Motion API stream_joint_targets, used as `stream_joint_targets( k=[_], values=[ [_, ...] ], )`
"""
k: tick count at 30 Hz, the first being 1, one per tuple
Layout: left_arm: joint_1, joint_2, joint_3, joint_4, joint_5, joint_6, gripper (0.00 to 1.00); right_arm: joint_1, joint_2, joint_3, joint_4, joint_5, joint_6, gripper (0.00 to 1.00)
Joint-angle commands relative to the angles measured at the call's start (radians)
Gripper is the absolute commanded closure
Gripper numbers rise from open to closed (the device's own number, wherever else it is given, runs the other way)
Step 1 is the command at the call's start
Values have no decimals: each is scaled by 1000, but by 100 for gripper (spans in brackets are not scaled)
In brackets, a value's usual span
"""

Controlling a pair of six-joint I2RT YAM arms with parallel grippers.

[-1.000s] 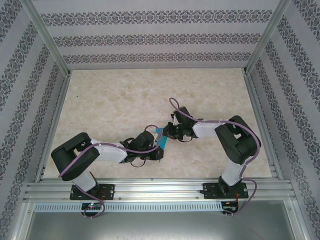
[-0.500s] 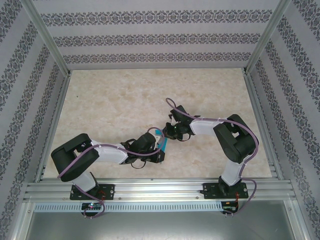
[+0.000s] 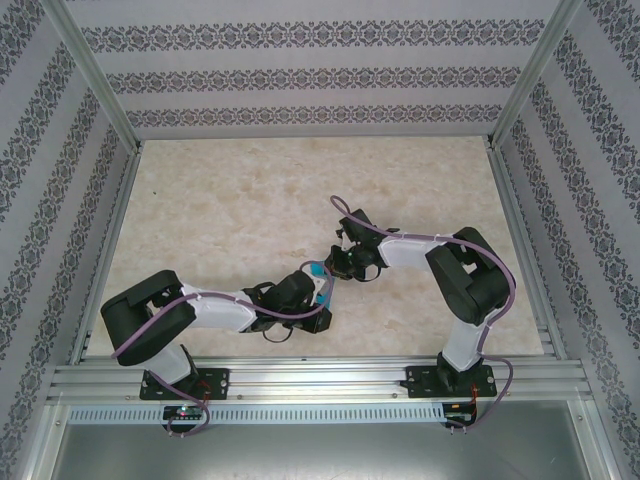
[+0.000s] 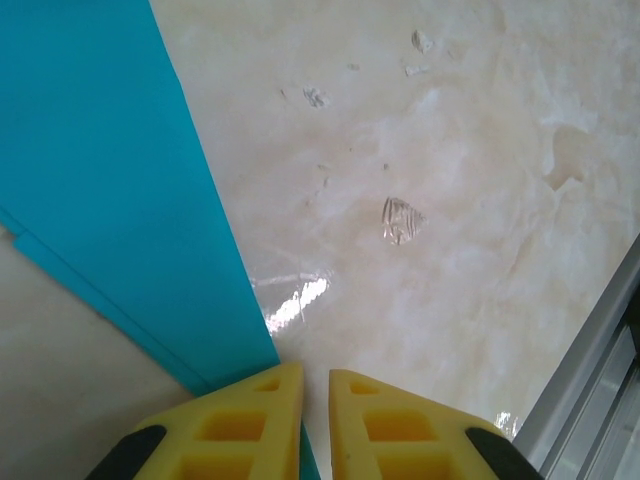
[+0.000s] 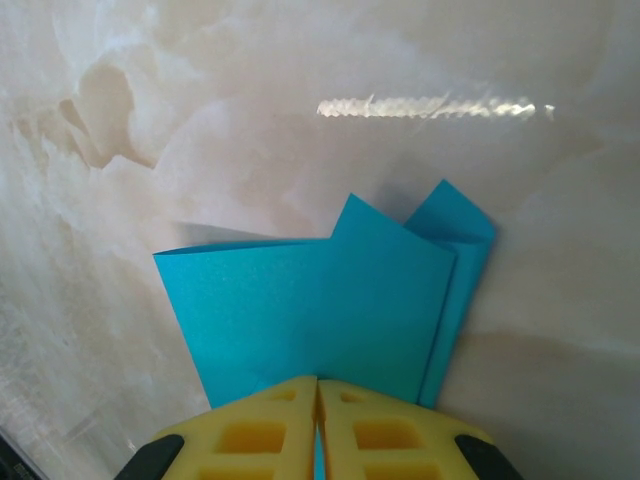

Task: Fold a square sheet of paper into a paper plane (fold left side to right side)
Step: Fold the wing for the fifth time at the center of the table.

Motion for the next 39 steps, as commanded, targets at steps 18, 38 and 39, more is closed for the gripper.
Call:
stream_joint_targets(
  k=[18,38,39],
  values=[
    [-47,-216,-46,-246,79,-23,84,-37,54,12,14,108,-34,89],
    [139,4,155,-79,187,54,82,-35,43,8,6,102,-36,89],
    [140,21,161,-86,184,60,82,-34,44,8,6,102,-36,89]
  ],
)
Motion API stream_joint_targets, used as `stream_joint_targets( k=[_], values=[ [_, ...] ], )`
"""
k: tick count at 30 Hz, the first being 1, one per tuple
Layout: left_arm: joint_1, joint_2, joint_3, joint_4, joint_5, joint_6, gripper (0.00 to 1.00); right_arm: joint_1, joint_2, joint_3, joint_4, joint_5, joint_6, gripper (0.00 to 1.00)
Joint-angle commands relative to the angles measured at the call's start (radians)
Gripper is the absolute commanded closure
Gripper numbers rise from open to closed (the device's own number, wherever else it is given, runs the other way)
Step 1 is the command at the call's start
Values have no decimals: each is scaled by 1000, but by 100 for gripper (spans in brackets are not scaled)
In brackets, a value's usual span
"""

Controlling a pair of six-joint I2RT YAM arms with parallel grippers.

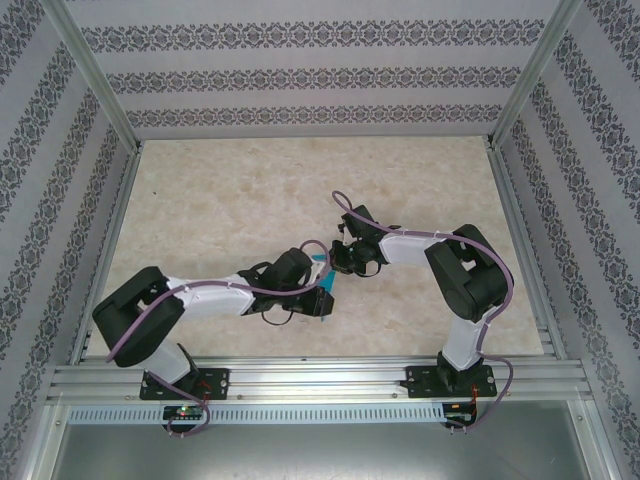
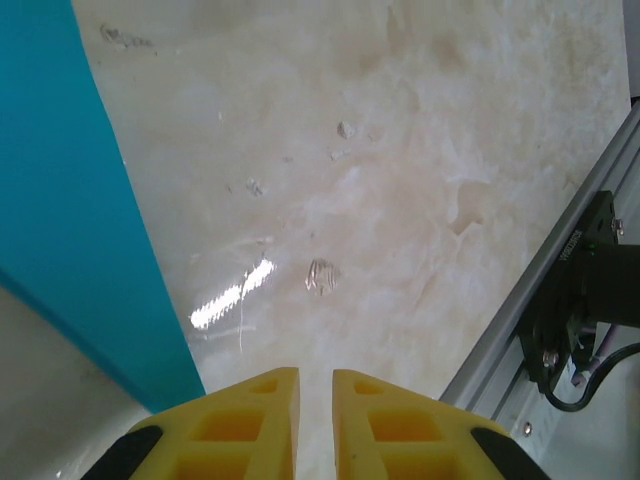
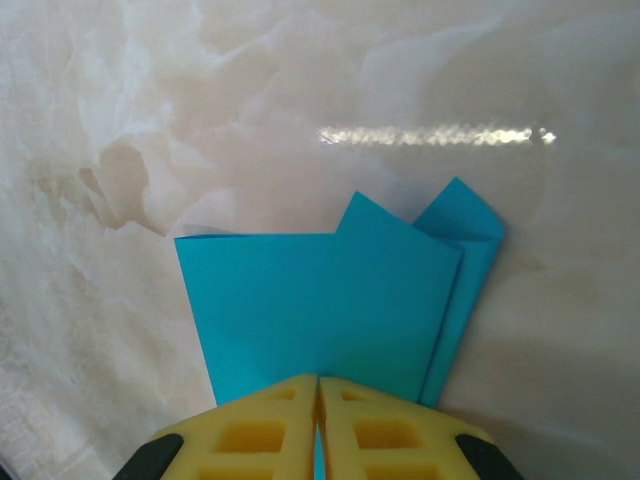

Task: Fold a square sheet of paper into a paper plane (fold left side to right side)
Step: Fold the wing for the fifth time at the center of the table.

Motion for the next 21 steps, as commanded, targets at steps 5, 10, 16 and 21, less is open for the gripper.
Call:
stream_joint_targets(
  k=[5,10,16,21],
  values=[
    [21,91,22,35,-4,50,83,-9,25,-9,-28,87,-24,89],
    [21,102,-35,47,-4,35,83,-10,28,-6,-33,89,-28,89],
    [1,107,-97,49,19,25,83,-13,31,2,-40,90,-37,89],
    [-14,102,-150,64,17,3,83,-31,30,19,-44,98,-47,89]
  ],
)
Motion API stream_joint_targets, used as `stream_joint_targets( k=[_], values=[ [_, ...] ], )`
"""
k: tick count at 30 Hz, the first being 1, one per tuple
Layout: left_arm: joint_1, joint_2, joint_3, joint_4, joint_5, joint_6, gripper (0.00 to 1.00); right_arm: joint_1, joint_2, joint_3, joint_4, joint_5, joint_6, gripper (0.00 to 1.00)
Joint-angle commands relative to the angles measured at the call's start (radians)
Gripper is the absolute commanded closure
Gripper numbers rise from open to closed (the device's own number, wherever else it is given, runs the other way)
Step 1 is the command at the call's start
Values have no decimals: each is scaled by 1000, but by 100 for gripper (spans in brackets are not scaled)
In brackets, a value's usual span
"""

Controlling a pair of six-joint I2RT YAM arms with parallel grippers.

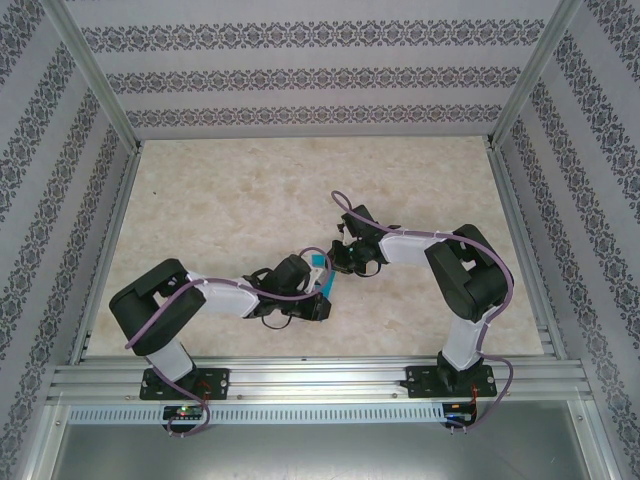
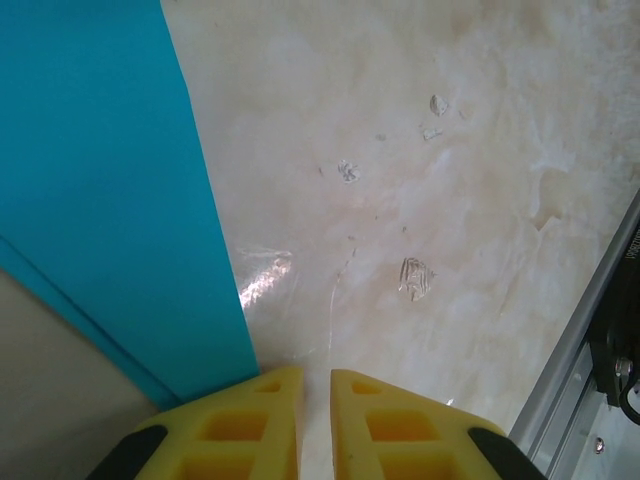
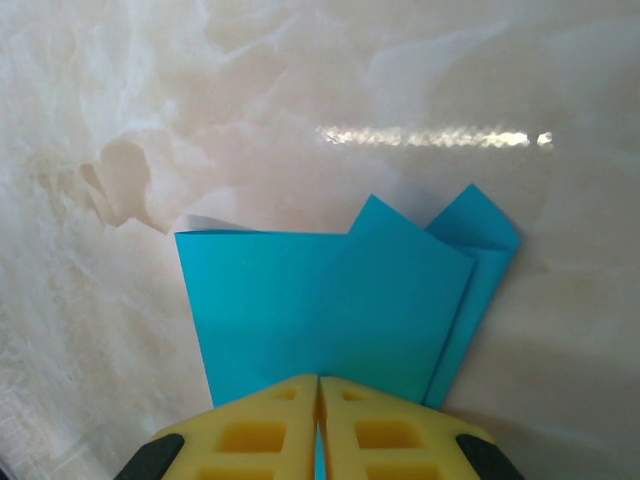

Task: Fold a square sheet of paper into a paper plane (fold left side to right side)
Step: Fold the wing for the fifth time at the center of the table, then pick up the paper plane at the center of the table.

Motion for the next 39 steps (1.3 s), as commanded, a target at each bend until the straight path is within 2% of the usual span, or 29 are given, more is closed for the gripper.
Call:
stream_joint_targets(
  k=[1,11,15,20,25,29,32,35,39],
  values=[
    [-22,15,-82,-71,16,-23,83,-37,31,17,-36,99,-31,89],
    [-29,19,-138,0,6,-61,83,-111,52,89,-67,103,-88,89],
    [-30,-9,-130,7,12,-64,84,-113,53,102,-65,65,-95,88],
    [-8,-151,-53,-134,-33,-25,76,-110,-14,93,-67,53,-105,86],
    [30,-314,51,-351,-193,31,66,-109,-169,130,-203,191,-150,68],
    [32,-425,93,-479,-430,26,55,-80,-263,149,-320,312,-154,56],
    [32,-481,84,-529,-598,-19,50,-10,-279,144,-377,397,-113,50],
    [32,-520,49,-513,-668,-58,46,69,-267,121,-389,466,-48,43],
    [32,-534,14,-484,-667,-81,44,112,-239,44,-316,469,53,41]
  ],
)
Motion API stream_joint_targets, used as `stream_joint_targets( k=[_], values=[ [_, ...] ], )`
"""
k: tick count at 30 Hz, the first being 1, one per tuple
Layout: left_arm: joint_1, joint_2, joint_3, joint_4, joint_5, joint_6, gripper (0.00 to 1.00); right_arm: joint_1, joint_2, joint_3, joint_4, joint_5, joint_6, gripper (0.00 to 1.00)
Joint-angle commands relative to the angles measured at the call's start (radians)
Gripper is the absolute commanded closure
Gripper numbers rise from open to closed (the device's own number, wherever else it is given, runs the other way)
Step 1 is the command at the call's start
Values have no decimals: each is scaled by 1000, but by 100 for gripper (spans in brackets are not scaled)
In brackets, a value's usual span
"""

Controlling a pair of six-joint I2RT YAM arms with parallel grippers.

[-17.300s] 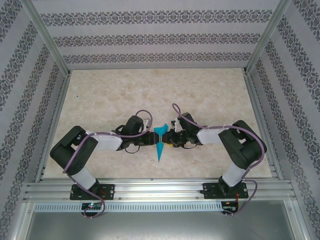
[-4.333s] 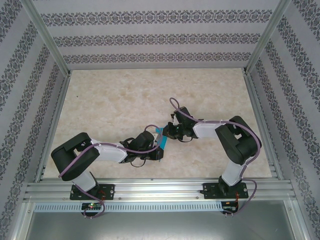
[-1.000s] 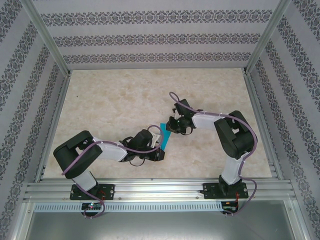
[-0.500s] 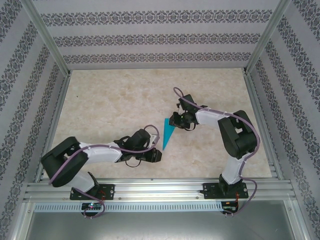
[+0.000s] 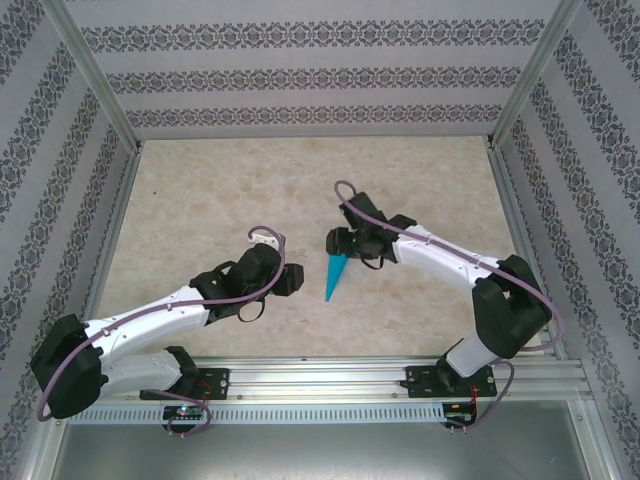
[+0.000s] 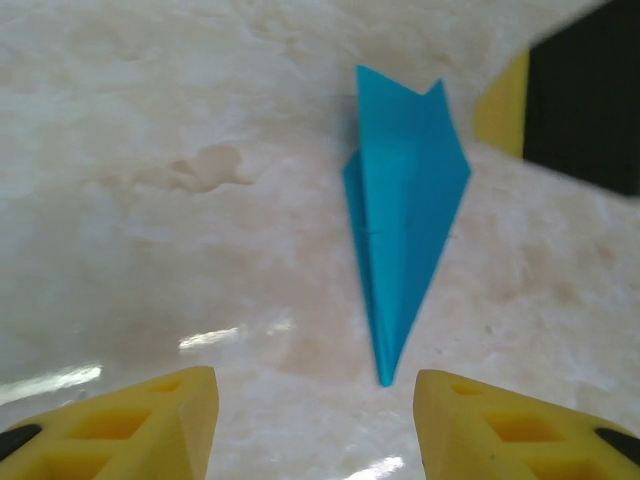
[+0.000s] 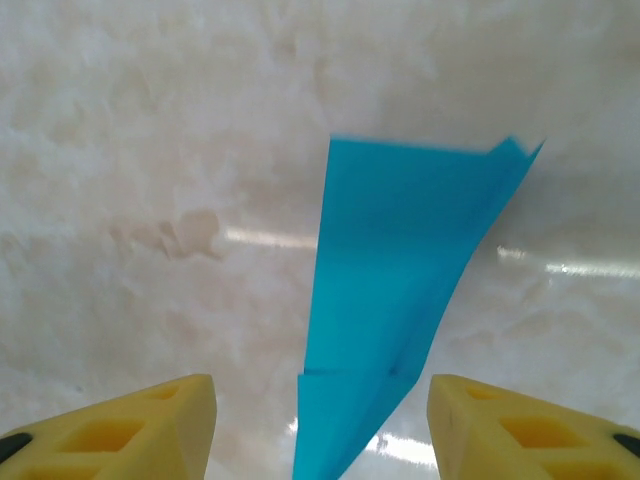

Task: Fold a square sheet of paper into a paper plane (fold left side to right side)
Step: Pick up the paper plane at the center of the table.

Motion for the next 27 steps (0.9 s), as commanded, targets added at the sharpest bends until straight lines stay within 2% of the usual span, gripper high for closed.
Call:
stream_joint_targets(
  k=[1,5,8,10,14,16,22,27],
  values=[
    [11,-14,-31,-35,-73,-40,43,11,42,-57,13,67,105,41],
    [11,-16,-39,-49,-74,-40,43,22,98,-56,19,64,128,44],
    [11,-26,-44,-54,-78,-42,42,23,108,-84,59,38,155,52],
    [11,-34,-45,-60,-86,-37,41,21,107,-94,89,9,164,63],
    [11,-53,-36,-88,-113,-28,34,18,72,-87,123,-39,143,91],
    [10,-65,-32,-103,-124,-22,30,15,43,-74,116,-53,110,100],
    [11,-113,-35,-146,-176,-20,27,3,-70,-43,117,-196,-9,100],
    [11,-150,-45,-155,-200,-23,25,-60,-164,-136,211,-355,14,100]
  ],
)
